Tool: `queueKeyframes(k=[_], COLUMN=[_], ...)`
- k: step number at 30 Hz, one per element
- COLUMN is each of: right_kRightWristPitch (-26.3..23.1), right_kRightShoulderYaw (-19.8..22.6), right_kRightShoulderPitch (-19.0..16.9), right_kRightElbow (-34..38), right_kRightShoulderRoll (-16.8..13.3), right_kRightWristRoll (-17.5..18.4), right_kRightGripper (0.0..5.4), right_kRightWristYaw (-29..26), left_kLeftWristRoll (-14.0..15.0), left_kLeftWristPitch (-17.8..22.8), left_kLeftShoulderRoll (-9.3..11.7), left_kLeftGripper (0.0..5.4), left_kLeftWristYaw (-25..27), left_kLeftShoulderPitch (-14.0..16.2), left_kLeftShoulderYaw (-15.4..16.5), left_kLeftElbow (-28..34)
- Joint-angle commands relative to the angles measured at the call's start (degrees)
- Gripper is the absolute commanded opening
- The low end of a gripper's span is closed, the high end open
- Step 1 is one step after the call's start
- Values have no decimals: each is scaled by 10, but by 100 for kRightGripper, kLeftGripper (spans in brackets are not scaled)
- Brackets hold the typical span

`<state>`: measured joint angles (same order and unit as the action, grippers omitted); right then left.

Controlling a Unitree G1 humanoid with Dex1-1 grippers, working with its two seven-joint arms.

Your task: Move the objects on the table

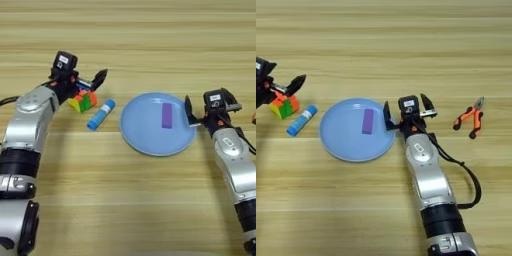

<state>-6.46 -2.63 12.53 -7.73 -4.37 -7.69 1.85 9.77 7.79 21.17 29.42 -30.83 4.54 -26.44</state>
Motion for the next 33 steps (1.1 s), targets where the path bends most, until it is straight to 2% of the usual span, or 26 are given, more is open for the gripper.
queueKeyframes(k=[1,8,14,33], right_kRightWristPitch=[5,8,10,13], right_kRightShoulderYaw=[2,3,4,4], right_kRightShoulderPitch=[6,6,6,8], right_kRightElbow=[-4,-8,-9,-14], right_kRightShoulderRoll=[-2,-3,-4,-5], right_kRightWristRoll=[2,3,3,3], right_kRightGripper=[540,540,540,540], right_kRightWristYaw=[-2,-4,-5,-5], left_kLeftWristRoll=[-16,-25,-27,-34], left_kLeftWristPitch=[-42,-90,-110,-132], left_kLeftShoulderRoll=[9,13,11,1], left_kLeftGripper=[537,537,537,537], left_kLeftWristYaw=[0,2,10,13], left_kLeftShoulderPitch=[-22,-30,-38,-41], left_kLeftShoulderYaw=[4,3,4,1], left_kLeftElbow=[-69,-147,-196,-232])
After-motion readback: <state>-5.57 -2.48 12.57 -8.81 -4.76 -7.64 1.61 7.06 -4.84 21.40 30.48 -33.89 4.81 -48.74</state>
